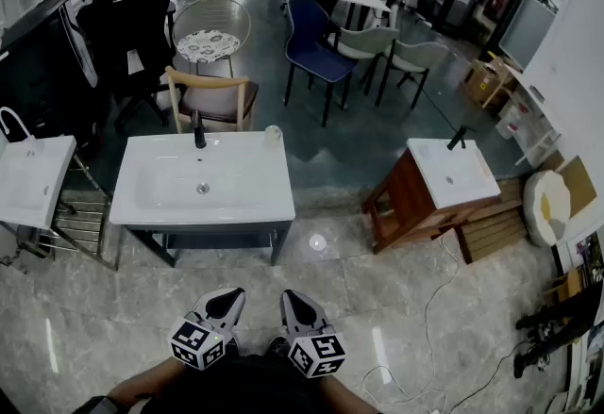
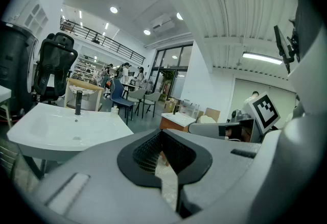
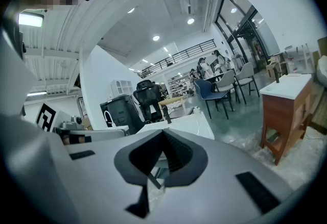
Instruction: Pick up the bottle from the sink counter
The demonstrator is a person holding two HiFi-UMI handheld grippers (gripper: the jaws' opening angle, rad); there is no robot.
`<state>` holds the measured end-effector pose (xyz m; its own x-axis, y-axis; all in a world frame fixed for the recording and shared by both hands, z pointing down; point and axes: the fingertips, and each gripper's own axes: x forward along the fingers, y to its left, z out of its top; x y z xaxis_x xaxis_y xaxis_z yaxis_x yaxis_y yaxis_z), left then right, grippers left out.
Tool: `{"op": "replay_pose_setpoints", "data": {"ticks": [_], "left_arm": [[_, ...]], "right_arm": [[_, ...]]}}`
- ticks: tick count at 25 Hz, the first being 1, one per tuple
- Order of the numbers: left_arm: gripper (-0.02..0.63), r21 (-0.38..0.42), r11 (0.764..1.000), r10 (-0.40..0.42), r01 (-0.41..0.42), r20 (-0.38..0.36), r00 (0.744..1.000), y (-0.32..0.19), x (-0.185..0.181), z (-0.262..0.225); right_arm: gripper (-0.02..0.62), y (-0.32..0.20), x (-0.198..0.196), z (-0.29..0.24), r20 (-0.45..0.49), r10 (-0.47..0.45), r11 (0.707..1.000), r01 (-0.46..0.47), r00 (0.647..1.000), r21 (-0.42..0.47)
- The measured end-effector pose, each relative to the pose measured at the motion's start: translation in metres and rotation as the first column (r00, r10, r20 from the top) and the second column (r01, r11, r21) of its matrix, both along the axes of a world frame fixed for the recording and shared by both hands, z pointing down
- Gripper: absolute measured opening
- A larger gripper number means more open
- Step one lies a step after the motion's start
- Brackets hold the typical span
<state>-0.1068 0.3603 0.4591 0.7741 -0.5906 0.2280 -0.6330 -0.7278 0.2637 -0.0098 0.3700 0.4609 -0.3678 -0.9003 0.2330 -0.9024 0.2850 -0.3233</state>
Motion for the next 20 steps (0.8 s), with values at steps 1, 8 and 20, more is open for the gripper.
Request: {"op": "replay_pose_setpoints", "data": {"ticks": [1,8,20], "left_arm": [[0.000,0.003,1.000,0.000,0.000,0.002,1.000,0.000,0.002,0.000],[0.000,0.003,1.000,-0.004,0.004,0.010,1.000,-0.001,0.019,0.000],[0.000,-0.019,0.998,-0.063,0.063,0.030,0.998,0.006,0.057,0.010]], "right_arm": [[0.006,0.000,0.002,0.000,0.000,-0.001,1.000,0.001,1.000,0.000],[0.006,-0.002,0.017,0.001,0.011,-0.012,1.000,0.012,1.000,0.001],[0.008,0.000,0.059,0.013,0.053,-0.044,0.999,0.045,0.998,-0.010]]}}
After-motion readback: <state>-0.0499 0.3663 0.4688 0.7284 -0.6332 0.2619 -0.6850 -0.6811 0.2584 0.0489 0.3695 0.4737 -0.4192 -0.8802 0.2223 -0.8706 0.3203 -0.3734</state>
